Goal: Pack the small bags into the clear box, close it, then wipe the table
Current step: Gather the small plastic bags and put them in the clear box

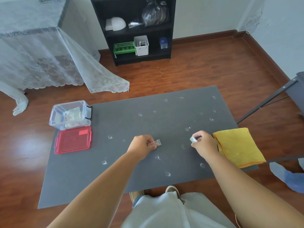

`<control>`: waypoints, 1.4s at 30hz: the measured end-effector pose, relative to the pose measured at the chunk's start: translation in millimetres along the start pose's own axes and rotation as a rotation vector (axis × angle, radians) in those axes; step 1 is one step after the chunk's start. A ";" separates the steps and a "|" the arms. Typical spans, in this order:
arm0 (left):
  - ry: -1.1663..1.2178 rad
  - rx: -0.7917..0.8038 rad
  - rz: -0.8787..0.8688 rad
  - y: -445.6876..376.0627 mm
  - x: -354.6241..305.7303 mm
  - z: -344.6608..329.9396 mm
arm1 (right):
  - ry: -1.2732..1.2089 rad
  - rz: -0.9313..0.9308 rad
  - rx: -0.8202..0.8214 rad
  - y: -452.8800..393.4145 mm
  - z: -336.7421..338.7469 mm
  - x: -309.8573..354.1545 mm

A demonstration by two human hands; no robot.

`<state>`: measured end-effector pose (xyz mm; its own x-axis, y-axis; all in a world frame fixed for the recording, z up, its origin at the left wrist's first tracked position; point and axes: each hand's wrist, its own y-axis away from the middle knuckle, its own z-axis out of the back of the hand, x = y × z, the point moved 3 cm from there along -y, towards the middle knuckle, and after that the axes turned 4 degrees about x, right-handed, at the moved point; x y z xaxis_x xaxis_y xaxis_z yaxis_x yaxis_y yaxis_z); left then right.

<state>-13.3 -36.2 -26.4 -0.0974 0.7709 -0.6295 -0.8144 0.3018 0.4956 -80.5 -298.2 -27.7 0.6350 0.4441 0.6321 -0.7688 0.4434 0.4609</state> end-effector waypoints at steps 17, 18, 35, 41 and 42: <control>0.075 -0.366 -0.020 26.1 50.0 147.1 | -0.158 0.284 0.164 12.5 -54.7 128.5; 0.069 -0.395 -0.009 28.7 57.4 162.2 | -0.155 0.302 0.175 13.3 -62.4 138.7; -0.306 -0.499 0.170 4.4 159.2 291.9 | -0.085 0.386 0.231 25.0 -148.4 206.3; -0.443 -0.384 0.211 -5.5 174.7 286.2 | -0.076 0.360 0.196 30.5 -162.8 212.4; -0.459 -0.379 0.204 -5.8 176.3 287.3 | -0.075 0.357 0.193 31.1 -165.5 214.6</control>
<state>138.6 259.0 31.8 -0.0853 0.9797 -0.1813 -0.9597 -0.0318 0.2793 44.4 -60.3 19.2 0.3240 0.4821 0.8140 -0.9444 0.1147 0.3080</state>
